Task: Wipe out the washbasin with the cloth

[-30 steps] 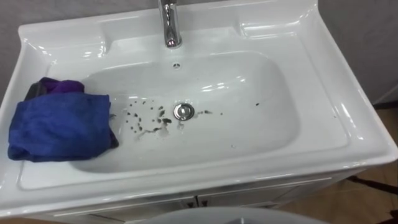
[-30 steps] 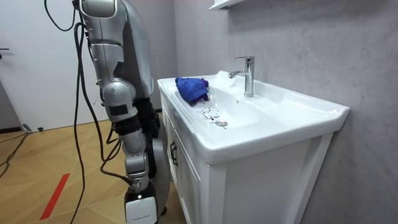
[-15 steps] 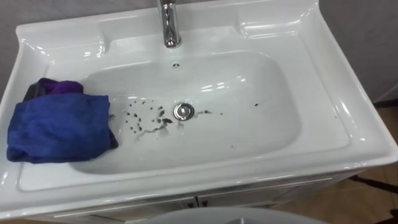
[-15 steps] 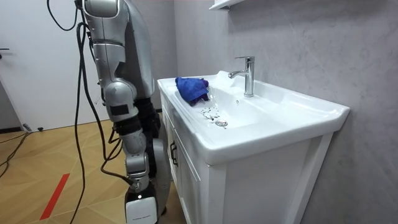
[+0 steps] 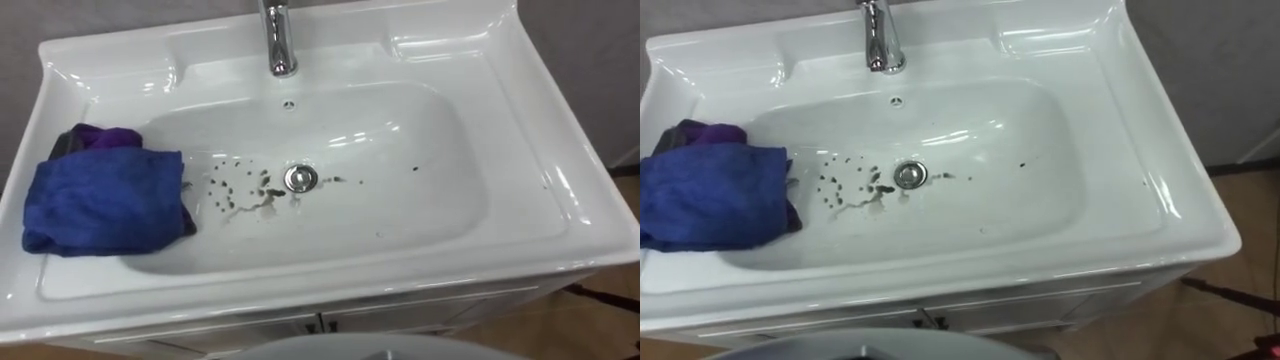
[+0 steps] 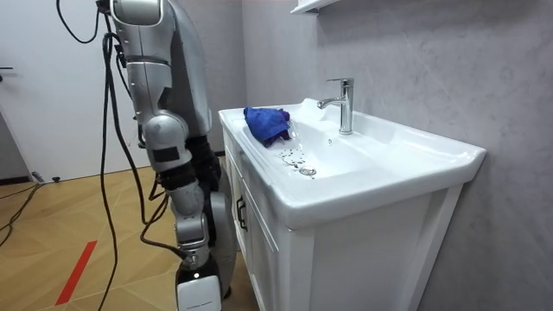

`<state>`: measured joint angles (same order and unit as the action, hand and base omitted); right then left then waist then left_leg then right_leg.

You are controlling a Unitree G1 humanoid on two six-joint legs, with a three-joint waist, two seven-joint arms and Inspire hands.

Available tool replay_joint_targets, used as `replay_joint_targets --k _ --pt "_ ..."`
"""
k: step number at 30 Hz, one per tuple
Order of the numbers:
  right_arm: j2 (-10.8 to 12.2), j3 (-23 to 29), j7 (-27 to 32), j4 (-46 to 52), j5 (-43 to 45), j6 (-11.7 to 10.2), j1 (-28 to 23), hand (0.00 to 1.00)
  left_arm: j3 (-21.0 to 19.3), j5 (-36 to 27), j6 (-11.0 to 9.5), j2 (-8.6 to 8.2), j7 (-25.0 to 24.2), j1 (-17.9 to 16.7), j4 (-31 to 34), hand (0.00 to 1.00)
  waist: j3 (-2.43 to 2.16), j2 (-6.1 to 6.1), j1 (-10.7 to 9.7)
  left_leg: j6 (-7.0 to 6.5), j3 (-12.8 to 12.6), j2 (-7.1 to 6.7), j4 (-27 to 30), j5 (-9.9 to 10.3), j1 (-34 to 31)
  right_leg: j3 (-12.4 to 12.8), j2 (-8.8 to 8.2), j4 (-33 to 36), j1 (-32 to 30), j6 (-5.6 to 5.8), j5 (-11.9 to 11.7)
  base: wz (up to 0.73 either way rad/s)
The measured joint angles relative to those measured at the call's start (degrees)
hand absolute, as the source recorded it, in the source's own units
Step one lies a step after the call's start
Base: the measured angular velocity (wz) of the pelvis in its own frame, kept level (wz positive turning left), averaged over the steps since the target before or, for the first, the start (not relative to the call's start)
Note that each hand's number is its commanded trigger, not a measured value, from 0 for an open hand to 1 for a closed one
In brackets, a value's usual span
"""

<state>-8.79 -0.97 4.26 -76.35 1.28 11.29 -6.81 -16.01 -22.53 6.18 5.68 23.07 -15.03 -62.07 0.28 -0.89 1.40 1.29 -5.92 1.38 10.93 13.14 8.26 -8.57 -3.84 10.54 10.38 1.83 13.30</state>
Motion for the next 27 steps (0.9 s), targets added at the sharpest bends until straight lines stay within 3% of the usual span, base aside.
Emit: replay_joint_targets --k 3,6,7,10,13,22,27 --pt "-0.2 0.0 0.1 0.0 0.0 0.1 -0.1 0.0 -1.4 -2.4 -1.0 0.09 4.0 -0.8 3.5 0.0 0.0 -0.05 0.8 -0.01 0.8 -0.12 0.4 0.0 0.0 -0.8 -0.11 -0.2 0.6 0.02 0.0 0.12" --pt "-0.8 0.2 0.2 0.0 -0.9 0.0 -0.4 0.0 -5.9 -3.0 -1.5 0.29 7.4 -1.2 8.1 0.0 -0.31 -0.4 2.7 0.0 1.4 -0.15 0.4 0.0 -0.8 -1.0 0.0 -0.7 0.1 -0.01 0.0 0.06" --pt "-1.4 1.0 0.3 0.3 -1.7 -0.5 -0.4 0.0 -7.4 -3.2 -2.0 0.67 9.3 -1.4 9.8 0.0 -0.56 -0.71 3.5 0.0 1.4 -0.14 0.6 0.0 -1.0 -1.1 -0.01 -0.6 -0.3 -0.01 0.0 0.03" --pt "-2.6 1.8 1.2 1.0 -3.4 -2.5 0.1 0.0 -8.8 -4.9 -4.1 2.05 14.2 -3.1 15.0 0.0 -0.66 -0.92 4.1 0.0 1.4 -0.17 0.7 0.0 -1.4 -1.3 0.0 -0.5 -0.3 -0.01 0.0 0.05" --pt "-2.6 2.4 2.1 1.4 -3.1 -4.5 -0.1 0.0 -11.3 -4.9 -6.2 2.41 18.6 -3.7 21.3 0.0 -0.92 -1.48 5.0 0.01 2.4 -0.27 0.8 0.0 -1.5 -2.4 -0.01 -0.8 0.1 -0.01 0.0 0.16" --pt "-2.6 4.4 2.0 6.5 -4.4 -6.7 -1.4 0.0 -12.9 -6.1 -12.6 3.3 28.8 -5.1 38.9 0.0 -0.81 -2.84 6.7 0.02 3.5 -0.45 1.0 0.0 -1.8 -3.5 -0.12 -1.1 0.4 0.0 0.0 0.05" --pt "-2.6 5.7 1.2 6.7 -4.2 -8.1 -2.3 0.0 -16.0 -6.1 -14.9 4.65 30.5 -3.4 45.4 0.0 -0.89 -3.29 6.5 0.0 3.7 -0.61 1.2 0.0 -2.1 -3.1 -0.21 -1.1 0.1 0.07 0.1 -0.01"
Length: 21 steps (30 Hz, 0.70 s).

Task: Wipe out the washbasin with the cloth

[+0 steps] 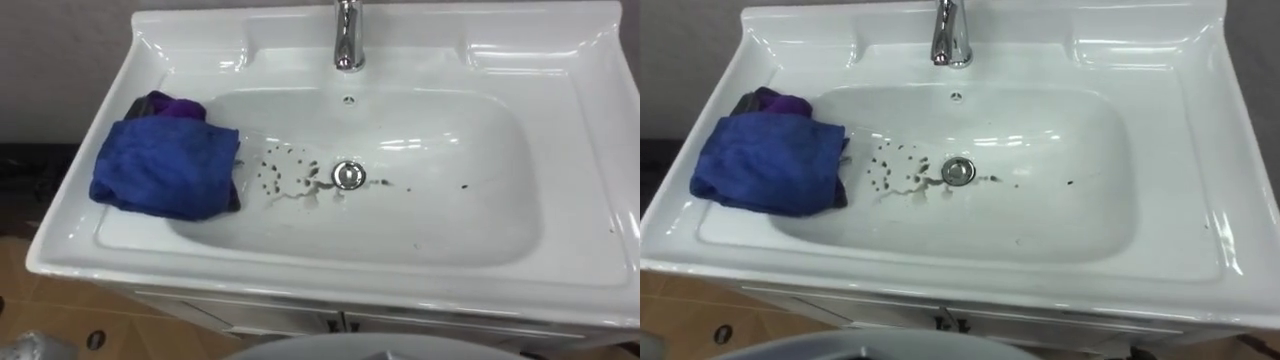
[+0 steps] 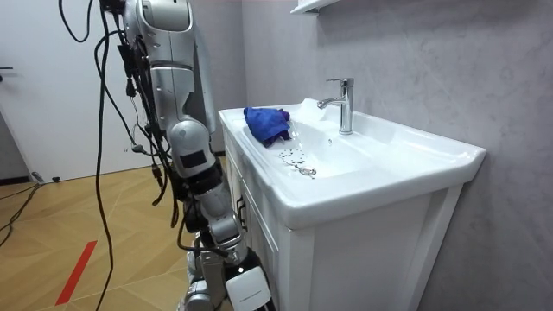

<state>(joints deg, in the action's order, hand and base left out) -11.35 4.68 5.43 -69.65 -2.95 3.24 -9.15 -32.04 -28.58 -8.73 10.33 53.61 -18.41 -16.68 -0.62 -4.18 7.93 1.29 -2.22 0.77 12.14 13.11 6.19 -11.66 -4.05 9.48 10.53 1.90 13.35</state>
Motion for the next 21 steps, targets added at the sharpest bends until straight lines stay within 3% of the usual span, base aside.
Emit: replay_joint_targets --k 6,9,11,13,14,21 --pt "0.1 0.6 -0.9 0.3 1.1 -0.4 0.1 0.0 0.0 0.6 -0.3 1.13 0.7 1.1 11.5 0.0 0.12 0.23 -0.5 -0.08 0.0 -0.07 0.4 0.0 -0.6 -0.1 -0.07 0.1 -0.5 0.0 0.0 0.01" --pt "0.3 0.7 -1.2 0.3 1.8 -1.0 0.0 0.0 0.0 5.4 -0.4 1.71 0.7 1.3 15.3 0.0 0.13 0.47 -1.4 -0.08 0.0 -0.07 0.4 0.0 -0.5 0.1 -0.03 0.1 -0.4 0.0 0.0 0.0" --pt "0.3 0.7 -1.3 0.3 1.4 -1.3 0.0 0.0 0.1 7.3 -0.4 1.84 0.7 1.3 18.4 0.0 0.25 0.59 -1.7 -0.08 0.0 -0.07 0.5 0.0 -0.5 0.2 -0.03 0.1 -0.3 0.0 0.0 0.0" --pt "0.4 0.7 -1.3 -0.2 1.4 -1.7 0.1 0.0 0.3 10.2 -0.6 1.85 -0.1 2.4 23.1 0.0 0.75 0.89 -2.4 -0.08 0.4 -0.09 0.5 0.0 -0.4 -0.3 -0.03 0.0 0.1 0.0 0.0 0.09" --pt "0.4 0.7 -1.3 -0.3 1.4 -2.1 0.2 0.0 0.3 11.6 -1.0 1.9 -0.7 3.0 24.0 0.0 1.19 0.84 -2.8 -0.08 0.5 -0.13 0.5 0.0 -0.2 -0.5 -0.03 -0.2 0.4 0.0 0.0 0.08" --pt "0.3 1.1 -2.5 -2.0 1.0 -2.7 0.2 0.0 1.1 14.3 -1.3 1.88 -5.3 4.1 24.5 0.0 1.17 0.68 -4.3 -0.08 0.1 -0.12 0.4 0.0 -0.2 0.3 0.04 -0.8 0.4 -0.01 0.0 -0.01"
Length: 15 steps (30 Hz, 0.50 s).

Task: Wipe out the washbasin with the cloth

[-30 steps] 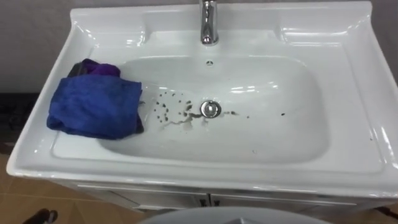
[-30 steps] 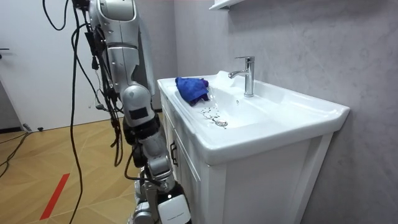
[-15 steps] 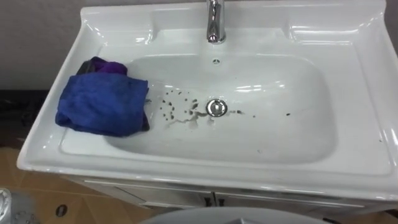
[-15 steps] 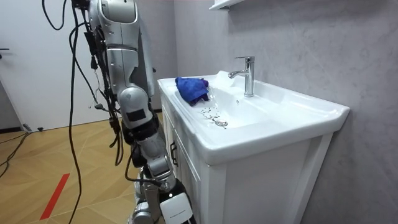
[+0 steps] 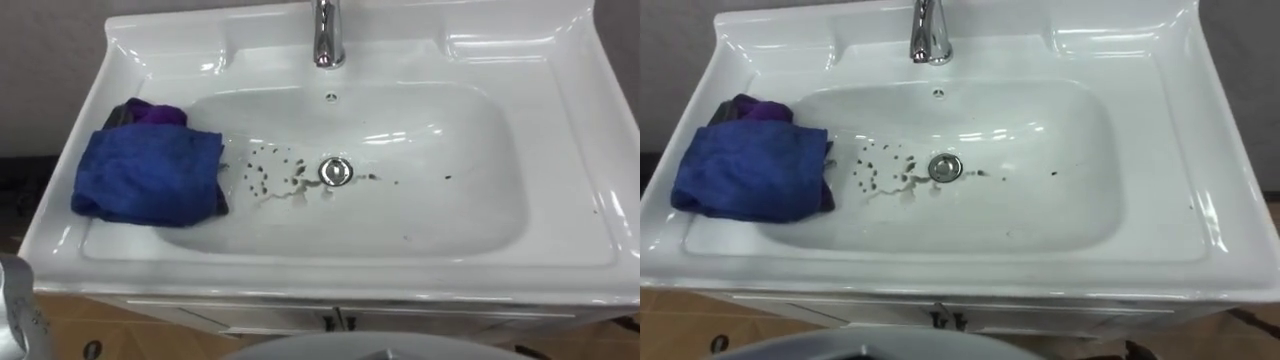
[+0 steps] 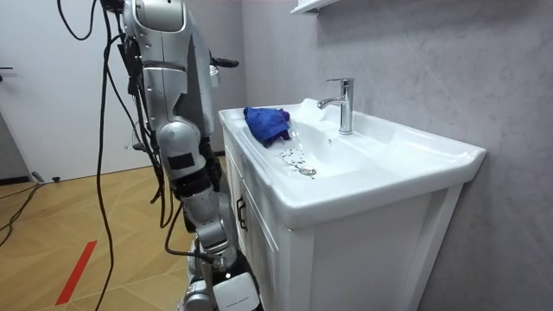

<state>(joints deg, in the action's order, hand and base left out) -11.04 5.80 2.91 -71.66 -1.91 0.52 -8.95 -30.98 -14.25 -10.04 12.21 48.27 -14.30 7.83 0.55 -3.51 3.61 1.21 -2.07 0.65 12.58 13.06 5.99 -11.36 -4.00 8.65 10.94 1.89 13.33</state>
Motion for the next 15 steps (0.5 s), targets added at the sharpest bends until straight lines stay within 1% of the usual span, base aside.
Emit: replay_joint_targets --k 2,4,5,7,8,10,11,13,15 --pt "0.2 0.0 0.0 0.0 -0.4 -0.1 0.0 0.0 2.0 1.5 0.0 -0.01 -1.1 0.0 0.0 0.0 -0.19 0.28 -0.4 0.0 0.0 -0.03 -0.3 0.0 0.1 -0.1 -0.01 0.0 0.0 0.02 0.0 0.0" --pt "0.4 -0.1 -0.1 0.0 -0.5 -0.6 0.1 0.0 6.4 4.7 0.0 -0.07 -3.5 0.0 0.0 0.0 -0.29 0.69 -0.4 0.0 0.0 -0.03 -0.6 0.0 0.3 -0.3 -0.02 0.0 0.1 0.06 0.0 0.0" --pt "0.4 -0.1 -0.2 0.0 -0.5 -0.7 0.2 0.0 7.3 5.5 0.0 -0.18 -4.2 0.0 0.0 0.0 -0.3 0.77 -0.5 0.0 0.0 -0.03 -0.8 0.0 0.5 -0.3 -0.02 0.1 0.1 0.06 0.0 0.0" --pt "0.7 -0.1 -0.6 0.0 -0.7 -1.1 0.6 0.0 11.4 7.7 0.0 -0.44 -6.7 0.0 -0.2 0.0 -0.24 1.22 -0.8 0.0 -0.1 -0.02 -1.0 0.0 0.6 0.0 -0.01 0.1 0.1 0.06 0.0 -0.03" --pt "0.7 -0.1 -0.6 0.0 -0.9 -1.2 0.7 0.0 12.5 7.7 0.0 -0.55 -7.3 0.0 -0.2 0.0 -0.24 1.28 -0.9 0.0 -0.1 -0.03 -1.1 0.0 0.6 0.0 -0.01 0.1 0.0 0.07 0.0 0.0" --pt "1.0 -0.2 -0.7 -0.1 -1.5 -1.4 1.1 0.0 15.9 8.2 0.1 -1.13 -9.1 -0.1 -1.1 0.0 -0.16 1.62 -1.8 0.0 -0.1 -0.03 -1.2 0.0 0.6 0.0 -0.01 0.0 0.1 0.1 -0.1 0.0" --pt "1.1 -0.2 -0.9 -0.1 -1.9 -1.6 1.2 0.0 16.6 8.9 0.1 -1.46 -9.7 -0.1 -1.5 0.0 -0.15 1.7 -2.0 0.0 -0.2 -0.03 -1.2 0.0 0.6 0.0 -0.01 0.0 0.1 0.1 -0.1 0.0" --pt "1.2 -0.1 -1.9 -0.4 -2.9 -1.8 1.1 0.0 19.2 10.3 0.1 -2.5 -12.1 -0.1 -3.8 0.0 -0.1 2.03 -2.6 0.0 -0.3 -0.02 -1.2 0.0 0.7 0.1 0.0 0.0 0.0 0.1 -0.1 0.0" --pt "1.3 -0.1 -2.4 -0.4 -3.3 -1.8 1.2 0.0 21.0 10.6 0.2 -2.62 -14.0 -0.1 -6.3 0.0 -0.12 2.08 -3.1 0.0 -0.5 -0.01 -1.2 0.0 0.7 0.2 0.0 0.0 0.0 0.1 -0.1 -0.02"
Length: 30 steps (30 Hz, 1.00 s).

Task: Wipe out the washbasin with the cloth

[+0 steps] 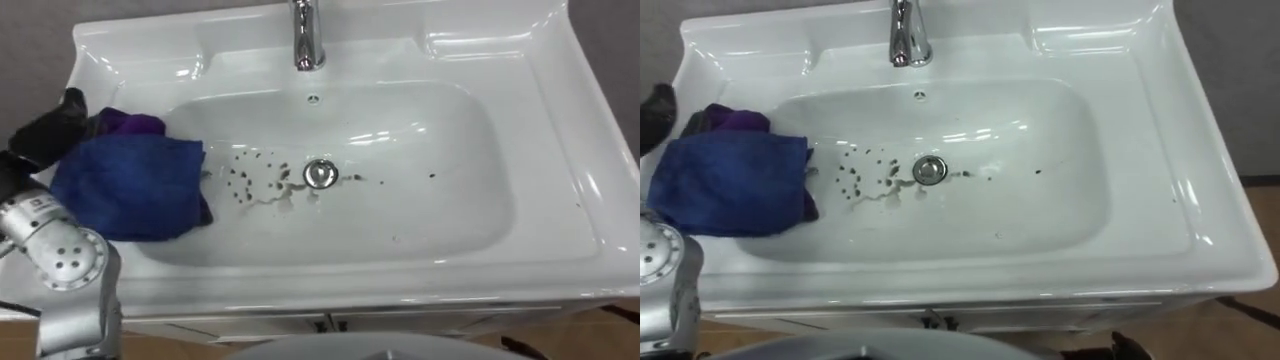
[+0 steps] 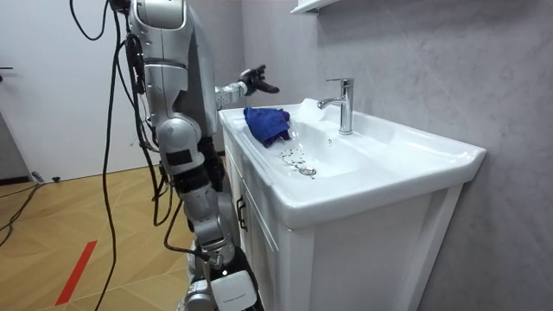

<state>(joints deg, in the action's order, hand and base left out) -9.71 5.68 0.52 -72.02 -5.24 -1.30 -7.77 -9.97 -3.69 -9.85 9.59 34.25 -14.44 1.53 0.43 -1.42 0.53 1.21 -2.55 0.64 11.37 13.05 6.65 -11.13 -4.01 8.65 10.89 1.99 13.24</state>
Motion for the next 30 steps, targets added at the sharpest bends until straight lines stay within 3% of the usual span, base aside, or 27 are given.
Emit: replay_joint_targets --k 5,9,15,24,30 --pt "0.5 0.0 -0.1 -0.8 -2.4 0.0 0.5 0.0 4.3 0.5 0.1 -0.01 -2.9 0.0 -5.1 0.0 -0.15 0.59 -0.3 0.0 -0.1 0.04 0.0 0.0 0.1 0.1 0.0 0.0 0.0 0.0 0.0 -0.01" --pt "0.8 -0.1 0.0 -1.0 -3.4 0.0 0.5 0.0 4.7 3.1 0.8 -0.06 -3.7 -0.1 -7.4 0.0 -0.23 1.18 -0.3 0.0 -0.5 0.1 -0.1 0.0 0.4 0.4 0.02 0.0 0.0 0.0 0.0 -0.04" --pt "0.9 0.0 0.0 -1.1 -6.9 0.0 0.2 0.0 4.6 3.4 1.0 -0.07 -3.5 -1.8 -8.3 0.0 -0.54 0.51 -0.3 0.0 -1.4 0.17 -0.5 0.0 1.2 1.5 0.07 0.1 0.2 0.02 -0.1 -0.09" --pt "0.9 0.0 -0.1 -1.8 -10.2 0.0 -0.3 0.0 4.6 3.6 1.1 -0.07 -2.6 -2.2 -8.3 0.0 -0.46 0.16 -0.3 0.0 -1.4 0.27 -0.4 0.0 1.1 1.5 0.17 0.1 0.2 -0.01 -0.1 0.0" --pt "0.8 0.0 0.1 -2.2 -9.8 -0.1 -0.2 0.0 4.6 12.1 1.2 -0.06 -1.1 -2.8 -8.3 0.0 -0.43 0.06 -0.5 0.0 -1.4 0.3 -0.5 0.0 1.1 1.4 0.2 0.0 0.2 -0.02 -0.1 0.0"
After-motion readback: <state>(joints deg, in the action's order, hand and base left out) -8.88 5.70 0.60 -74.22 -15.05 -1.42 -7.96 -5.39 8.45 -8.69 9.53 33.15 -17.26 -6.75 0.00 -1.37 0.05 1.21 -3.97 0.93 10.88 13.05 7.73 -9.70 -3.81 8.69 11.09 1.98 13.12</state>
